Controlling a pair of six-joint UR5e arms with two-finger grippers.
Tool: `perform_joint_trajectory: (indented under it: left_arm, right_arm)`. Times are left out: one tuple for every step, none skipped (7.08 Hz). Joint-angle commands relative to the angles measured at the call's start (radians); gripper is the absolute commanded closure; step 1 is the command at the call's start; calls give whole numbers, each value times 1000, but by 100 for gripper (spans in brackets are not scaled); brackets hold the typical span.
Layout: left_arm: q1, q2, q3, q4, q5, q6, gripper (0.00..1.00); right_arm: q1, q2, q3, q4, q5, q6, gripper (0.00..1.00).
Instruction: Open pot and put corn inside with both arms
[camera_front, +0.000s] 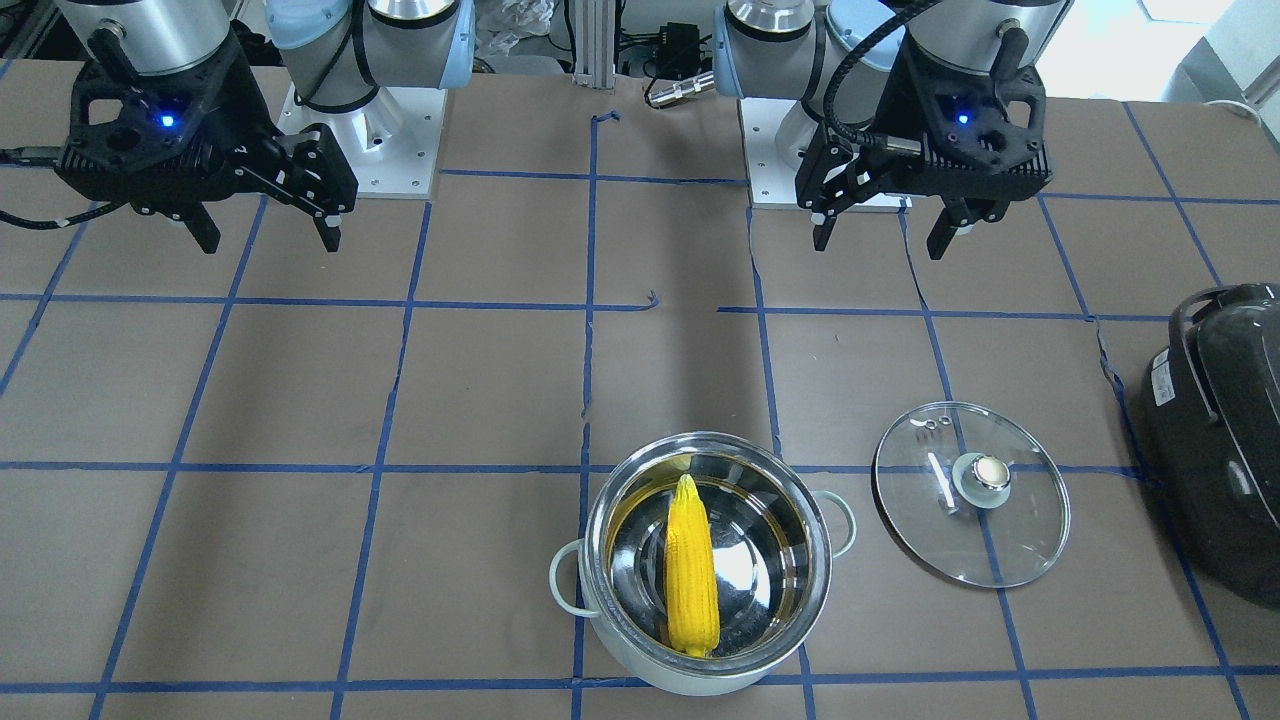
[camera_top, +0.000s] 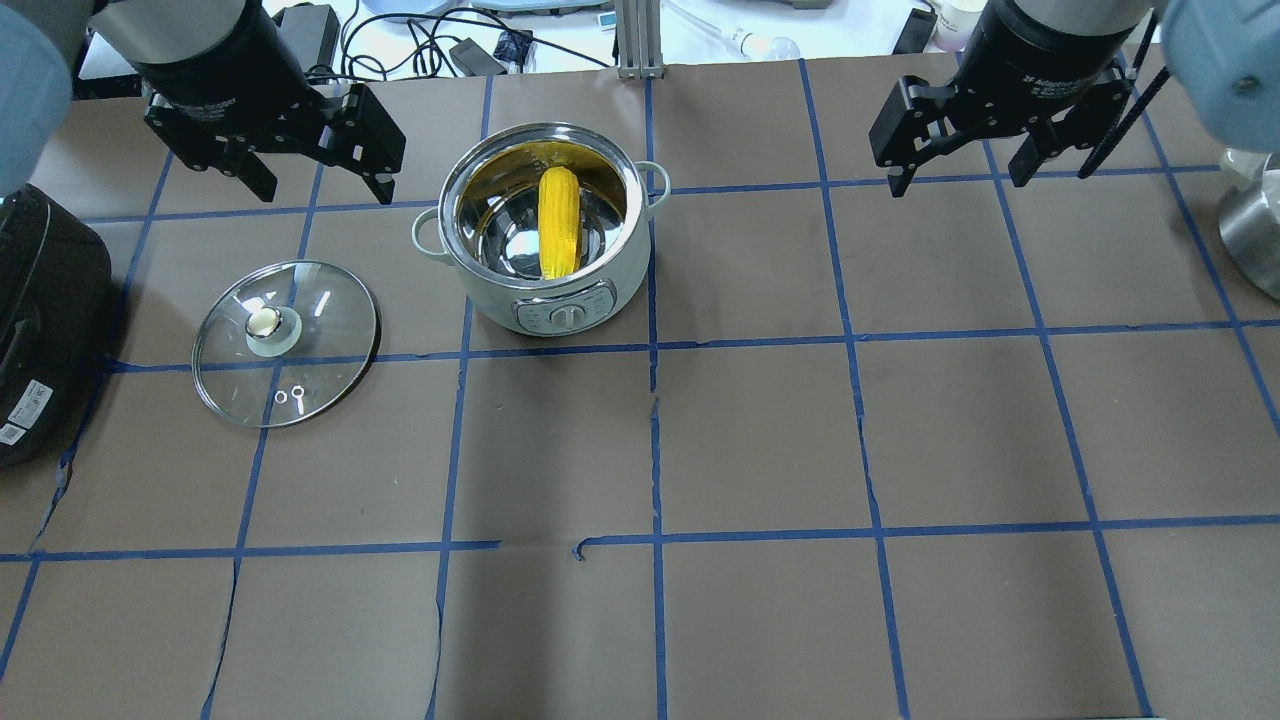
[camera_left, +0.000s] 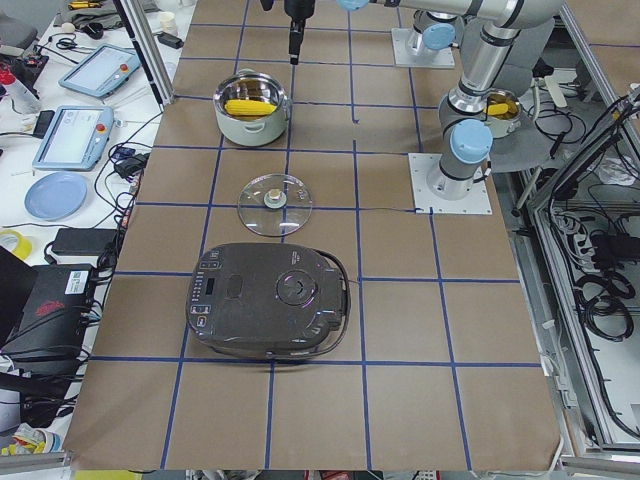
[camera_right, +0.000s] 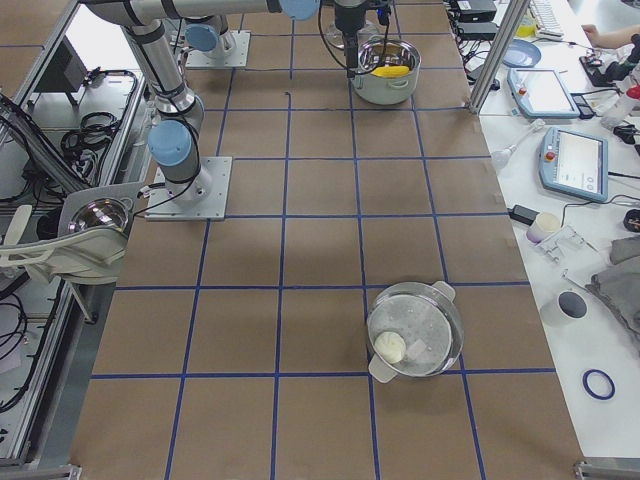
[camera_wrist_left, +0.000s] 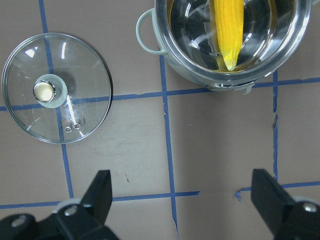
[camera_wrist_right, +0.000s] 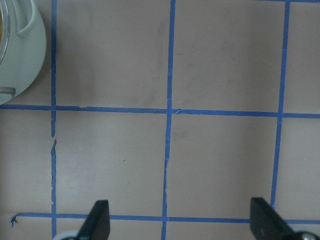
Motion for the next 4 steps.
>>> perform_joint_trajectory:
  left_arm:
    - [0, 0, 0, 0, 0, 0, 0]
    - [0, 0, 0, 0, 0, 0, 0]
    - [0, 0, 0, 0, 0, 0, 0]
    - [0, 0, 0, 0, 0, 0, 0]
  right_arm:
    - [0, -1, 0, 0, 5, 0, 0]
    - [2, -1, 2, -1, 10, 0, 0]
    - [0, -1, 4, -1, 11, 0, 0]
    - [0, -1, 4, -6, 11, 0, 0]
